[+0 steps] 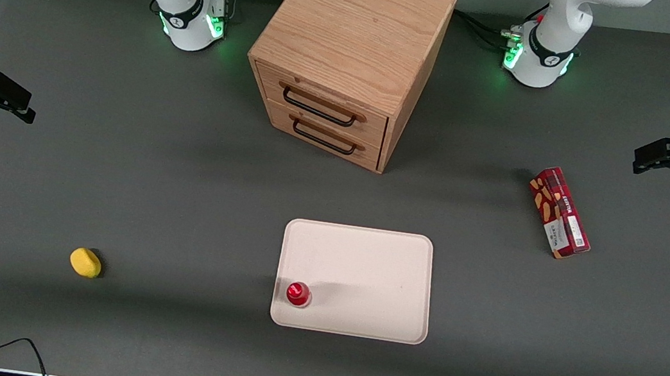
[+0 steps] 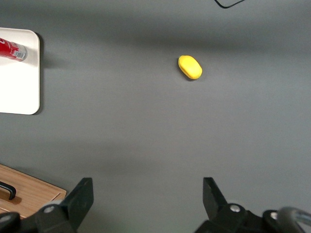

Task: Place red cookie box on tray
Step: 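Move the left gripper down over the red tartan cookie box, then close the left gripper around the middle of the cookie box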

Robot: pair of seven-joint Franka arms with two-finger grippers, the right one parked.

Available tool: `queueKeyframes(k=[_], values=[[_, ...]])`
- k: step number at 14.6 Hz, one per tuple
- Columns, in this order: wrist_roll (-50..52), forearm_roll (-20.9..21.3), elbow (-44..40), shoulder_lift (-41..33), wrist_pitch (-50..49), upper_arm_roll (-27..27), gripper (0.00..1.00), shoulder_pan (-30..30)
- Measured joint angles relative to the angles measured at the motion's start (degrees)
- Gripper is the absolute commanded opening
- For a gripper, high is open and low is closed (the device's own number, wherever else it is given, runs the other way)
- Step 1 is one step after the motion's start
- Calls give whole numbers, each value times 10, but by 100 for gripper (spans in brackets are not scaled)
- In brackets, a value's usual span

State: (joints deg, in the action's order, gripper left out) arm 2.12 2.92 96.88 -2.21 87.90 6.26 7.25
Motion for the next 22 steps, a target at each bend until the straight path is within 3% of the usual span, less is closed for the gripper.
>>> queueKeyframes(k=[9,13,16,22], values=[[-1,0,-26,11,-42,-9,100,0],[-1,1,11,25,-25,-3,100,-2],[0,1,87,31,70,7,100,-3],[6,-3,293,53,355,30,100,-6]])
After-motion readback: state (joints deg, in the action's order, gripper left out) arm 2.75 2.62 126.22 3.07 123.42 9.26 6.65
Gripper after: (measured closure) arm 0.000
